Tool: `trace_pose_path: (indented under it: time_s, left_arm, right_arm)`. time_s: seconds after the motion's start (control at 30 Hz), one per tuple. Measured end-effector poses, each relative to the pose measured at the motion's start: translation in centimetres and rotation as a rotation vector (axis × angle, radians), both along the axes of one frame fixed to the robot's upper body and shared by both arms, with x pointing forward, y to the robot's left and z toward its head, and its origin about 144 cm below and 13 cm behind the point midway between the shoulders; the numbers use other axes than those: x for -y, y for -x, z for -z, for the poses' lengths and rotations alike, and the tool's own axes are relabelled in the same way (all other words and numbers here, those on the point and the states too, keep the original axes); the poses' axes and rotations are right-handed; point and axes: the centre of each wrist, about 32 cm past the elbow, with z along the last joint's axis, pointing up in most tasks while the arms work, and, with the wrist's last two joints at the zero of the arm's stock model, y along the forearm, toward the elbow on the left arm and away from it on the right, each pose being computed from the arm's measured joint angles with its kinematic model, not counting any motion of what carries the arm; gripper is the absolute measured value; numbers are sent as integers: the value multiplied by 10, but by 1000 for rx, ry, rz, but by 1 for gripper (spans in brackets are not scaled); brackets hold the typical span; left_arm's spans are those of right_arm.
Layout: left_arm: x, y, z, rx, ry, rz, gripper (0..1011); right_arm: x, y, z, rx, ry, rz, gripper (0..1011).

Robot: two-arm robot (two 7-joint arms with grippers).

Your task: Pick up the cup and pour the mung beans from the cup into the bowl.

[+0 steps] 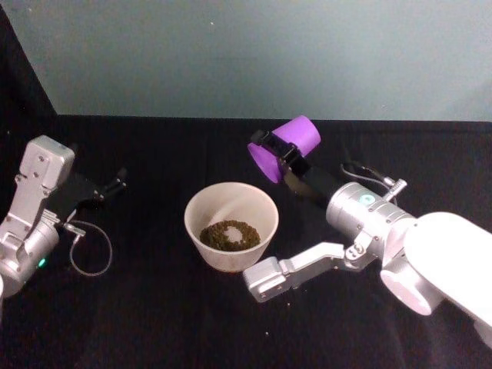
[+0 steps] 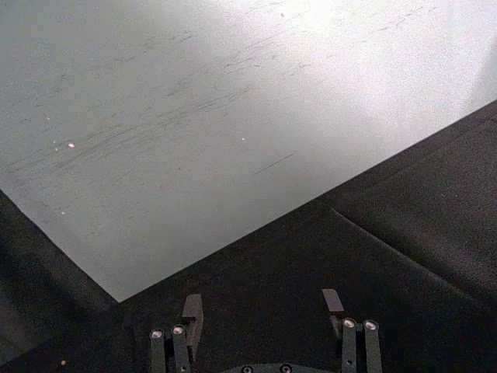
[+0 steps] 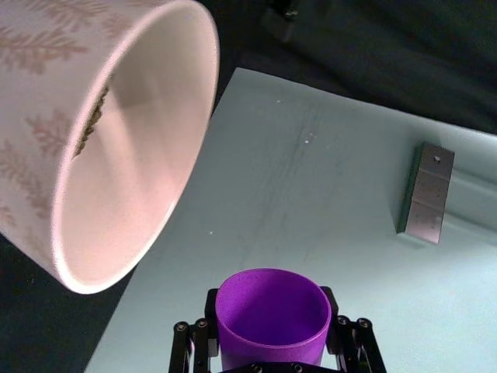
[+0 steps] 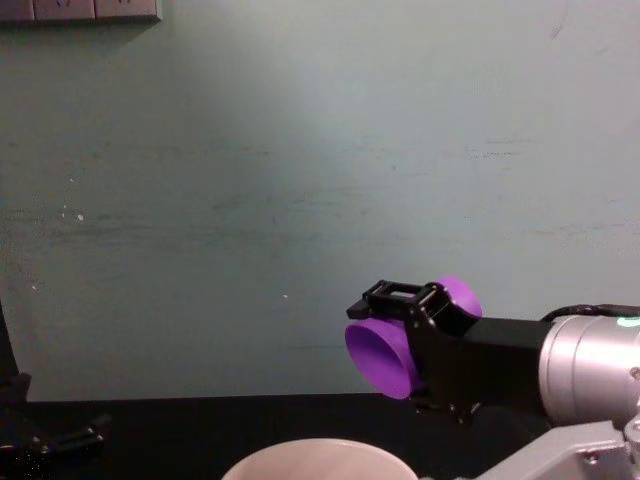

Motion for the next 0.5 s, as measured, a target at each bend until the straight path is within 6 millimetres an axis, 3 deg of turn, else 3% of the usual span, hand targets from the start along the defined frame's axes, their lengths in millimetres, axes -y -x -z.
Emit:
trace_pose_path:
  time_s: [0.5]
  left_arm:
    - [0,0,0,0,0,0,1000]
  right_arm:
    - [0,-1,-1,-13,-39,-26,746]
